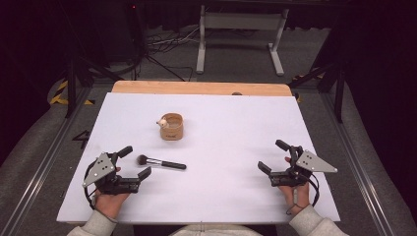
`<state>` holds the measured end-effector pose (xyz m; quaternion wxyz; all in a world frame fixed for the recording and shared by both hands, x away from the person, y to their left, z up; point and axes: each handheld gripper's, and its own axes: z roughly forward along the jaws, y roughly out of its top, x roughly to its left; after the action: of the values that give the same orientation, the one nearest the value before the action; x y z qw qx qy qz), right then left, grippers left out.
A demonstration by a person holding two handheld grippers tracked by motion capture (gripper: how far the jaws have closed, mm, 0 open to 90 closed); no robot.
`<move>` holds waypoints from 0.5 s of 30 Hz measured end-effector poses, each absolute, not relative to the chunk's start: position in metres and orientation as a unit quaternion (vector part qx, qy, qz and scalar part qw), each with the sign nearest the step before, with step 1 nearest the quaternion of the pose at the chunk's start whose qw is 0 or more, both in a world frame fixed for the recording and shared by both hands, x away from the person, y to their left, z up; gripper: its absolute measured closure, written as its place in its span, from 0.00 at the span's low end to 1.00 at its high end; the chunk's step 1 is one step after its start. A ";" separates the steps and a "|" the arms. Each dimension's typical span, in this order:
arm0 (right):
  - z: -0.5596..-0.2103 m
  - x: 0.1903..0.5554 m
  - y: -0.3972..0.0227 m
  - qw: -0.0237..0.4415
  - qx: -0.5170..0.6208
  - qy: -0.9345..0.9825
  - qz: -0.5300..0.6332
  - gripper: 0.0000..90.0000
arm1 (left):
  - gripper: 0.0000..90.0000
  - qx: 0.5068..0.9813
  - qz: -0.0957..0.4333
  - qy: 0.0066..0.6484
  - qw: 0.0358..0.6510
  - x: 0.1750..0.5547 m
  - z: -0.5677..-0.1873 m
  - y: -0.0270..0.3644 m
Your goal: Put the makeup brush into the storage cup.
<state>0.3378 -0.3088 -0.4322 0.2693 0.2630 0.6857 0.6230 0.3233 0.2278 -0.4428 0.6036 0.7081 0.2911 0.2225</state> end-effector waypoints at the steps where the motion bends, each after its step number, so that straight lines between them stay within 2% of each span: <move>1: -0.432 0.338 -0.309 0.269 0.264 0.686 0.623 0.00 | 0.04 0.708 0.222 0.291 0.604 0.323 -0.443 0.228; 15: -0.432 0.337 -0.309 0.271 0.264 0.685 0.623 0.00 | 0.05 0.708 0.221 0.286 0.606 0.323 -0.441 0.228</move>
<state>0.3373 -0.3093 -0.4318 0.2715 0.2636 0.6850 0.6226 0.3226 0.2281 -0.4414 0.6059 0.7084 0.2865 0.2214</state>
